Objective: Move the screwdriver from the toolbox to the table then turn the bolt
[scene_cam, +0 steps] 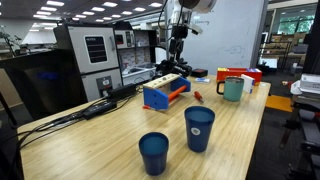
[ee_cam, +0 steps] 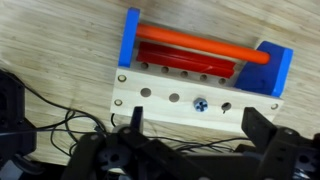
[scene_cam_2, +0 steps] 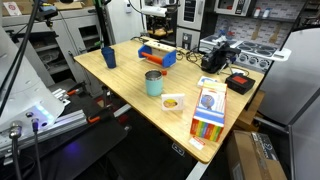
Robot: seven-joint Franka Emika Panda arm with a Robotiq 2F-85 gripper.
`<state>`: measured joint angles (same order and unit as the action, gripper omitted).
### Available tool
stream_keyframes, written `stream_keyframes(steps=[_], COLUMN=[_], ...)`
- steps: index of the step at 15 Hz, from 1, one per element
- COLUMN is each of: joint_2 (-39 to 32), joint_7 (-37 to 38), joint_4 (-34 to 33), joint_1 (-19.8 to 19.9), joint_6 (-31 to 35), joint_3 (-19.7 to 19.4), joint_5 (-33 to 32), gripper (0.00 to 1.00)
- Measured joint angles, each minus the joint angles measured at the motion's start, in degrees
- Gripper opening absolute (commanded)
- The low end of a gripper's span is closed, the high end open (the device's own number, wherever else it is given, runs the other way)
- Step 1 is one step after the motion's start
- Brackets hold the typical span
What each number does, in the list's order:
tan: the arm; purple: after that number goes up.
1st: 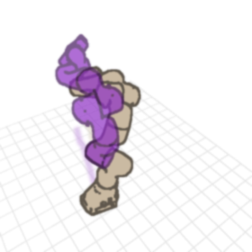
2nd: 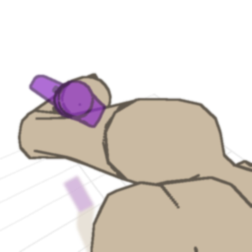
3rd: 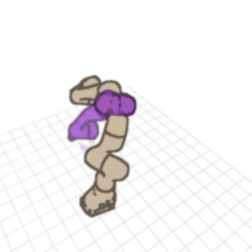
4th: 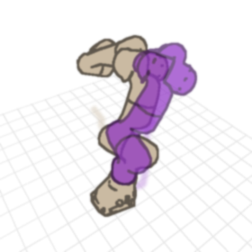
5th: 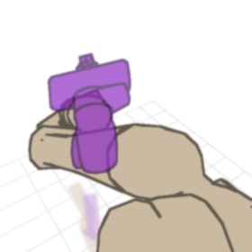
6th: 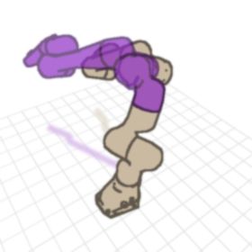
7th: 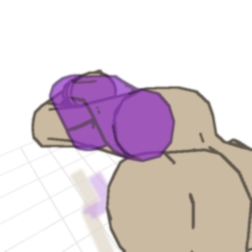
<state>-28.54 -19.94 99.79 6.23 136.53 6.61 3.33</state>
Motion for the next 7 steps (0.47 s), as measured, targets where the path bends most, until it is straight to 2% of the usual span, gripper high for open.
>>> stream_keyframes(steps=[7], joint_2=[7.12], joint_7=[13.17], joint_4=[3.83], joint_1=[-2.79], joint_6=[-1.5], joint_3=[-0.23], joint_5=[0.47], gripper=[1.0])
